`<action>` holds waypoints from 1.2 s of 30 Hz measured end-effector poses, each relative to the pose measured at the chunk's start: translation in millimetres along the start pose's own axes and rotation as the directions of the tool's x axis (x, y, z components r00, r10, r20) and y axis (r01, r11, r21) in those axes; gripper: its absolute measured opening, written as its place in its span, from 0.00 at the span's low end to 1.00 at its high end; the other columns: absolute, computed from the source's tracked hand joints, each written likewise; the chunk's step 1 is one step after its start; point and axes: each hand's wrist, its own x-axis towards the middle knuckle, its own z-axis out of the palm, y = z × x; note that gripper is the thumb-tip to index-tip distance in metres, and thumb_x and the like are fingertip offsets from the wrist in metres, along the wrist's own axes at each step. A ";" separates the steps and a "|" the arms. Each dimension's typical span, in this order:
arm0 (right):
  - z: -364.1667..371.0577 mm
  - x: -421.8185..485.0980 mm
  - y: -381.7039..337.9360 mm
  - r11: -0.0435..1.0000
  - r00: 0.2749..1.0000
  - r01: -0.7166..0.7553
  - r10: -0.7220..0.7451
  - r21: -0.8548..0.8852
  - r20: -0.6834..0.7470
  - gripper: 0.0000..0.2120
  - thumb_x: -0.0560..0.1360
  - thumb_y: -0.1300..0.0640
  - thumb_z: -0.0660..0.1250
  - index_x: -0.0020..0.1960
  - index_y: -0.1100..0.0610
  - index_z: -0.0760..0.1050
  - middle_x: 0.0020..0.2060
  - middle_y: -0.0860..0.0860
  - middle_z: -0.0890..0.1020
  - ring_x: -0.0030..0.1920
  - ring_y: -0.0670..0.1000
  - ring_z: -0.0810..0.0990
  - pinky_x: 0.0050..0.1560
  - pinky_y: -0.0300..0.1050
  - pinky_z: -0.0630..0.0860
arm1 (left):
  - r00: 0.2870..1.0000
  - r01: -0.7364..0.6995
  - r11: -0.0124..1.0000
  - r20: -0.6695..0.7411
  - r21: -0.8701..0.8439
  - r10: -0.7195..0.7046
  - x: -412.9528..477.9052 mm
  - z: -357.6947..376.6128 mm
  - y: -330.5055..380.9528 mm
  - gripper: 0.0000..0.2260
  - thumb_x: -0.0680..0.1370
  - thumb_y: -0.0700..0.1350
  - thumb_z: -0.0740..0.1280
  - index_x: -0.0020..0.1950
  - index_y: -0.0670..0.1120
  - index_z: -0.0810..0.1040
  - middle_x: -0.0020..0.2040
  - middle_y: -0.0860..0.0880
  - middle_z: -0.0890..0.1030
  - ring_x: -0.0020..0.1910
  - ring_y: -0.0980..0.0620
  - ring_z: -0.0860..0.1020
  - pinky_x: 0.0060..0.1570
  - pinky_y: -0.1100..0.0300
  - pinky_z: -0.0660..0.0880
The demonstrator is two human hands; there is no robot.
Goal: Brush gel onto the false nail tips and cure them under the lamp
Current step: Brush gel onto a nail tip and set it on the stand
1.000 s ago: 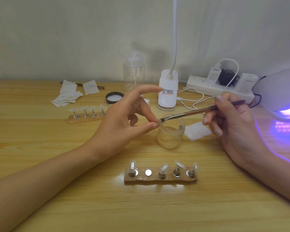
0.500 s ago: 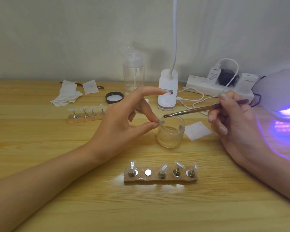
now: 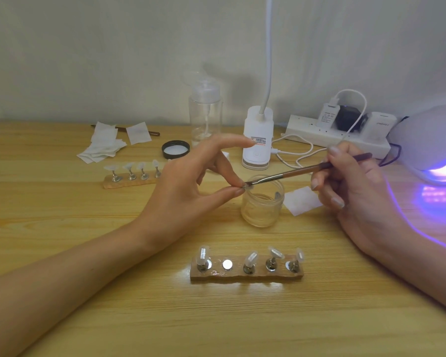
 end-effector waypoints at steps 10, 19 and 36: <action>1.5 -0.4 -1.4 0.999 0.999 -0.033 0.033 -0.003 -0.001 0.14 0.77 0.51 0.62 0.33 0.48 0.74 0.27 0.52 0.79 0.19 0.44 0.61 0.22 0.33 0.61 | 1.000 -0.013 1.000 -0.006 0.028 0.013 -0.8 -0.6 -0.3 0.24 0.75 0.38 0.76 0.68 0.50 0.74 0.41 0.55 0.84 0.48 0.60 0.80 0.43 0.70 0.66; 1.2 -0.9 -1.1 1.000 1.000 -0.001 0.000 0.012 0.029 0.12 0.78 0.50 0.62 0.36 0.49 0.71 0.28 0.52 0.80 0.19 0.44 0.62 0.23 0.32 0.64 | 0.998 -0.058 0.997 -0.003 0.048 0.058 -0.4 -0.7 -0.7 0.24 0.74 0.36 0.76 0.67 0.46 0.74 0.42 0.54 0.84 0.47 0.63 0.80 0.51 0.78 0.65; -1.7 -0.5 0.0 0.997 0.999 0.046 -0.047 0.054 0.010 0.13 0.79 0.52 0.62 0.35 0.48 0.70 0.27 0.52 0.79 0.19 0.44 0.61 0.24 0.32 0.63 | 0.999 -0.044 0.999 0.005 0.011 0.044 -1.0 -0.2 -0.9 0.24 0.74 0.35 0.76 0.67 0.45 0.75 0.41 0.53 0.85 0.47 0.61 0.81 0.49 0.78 0.67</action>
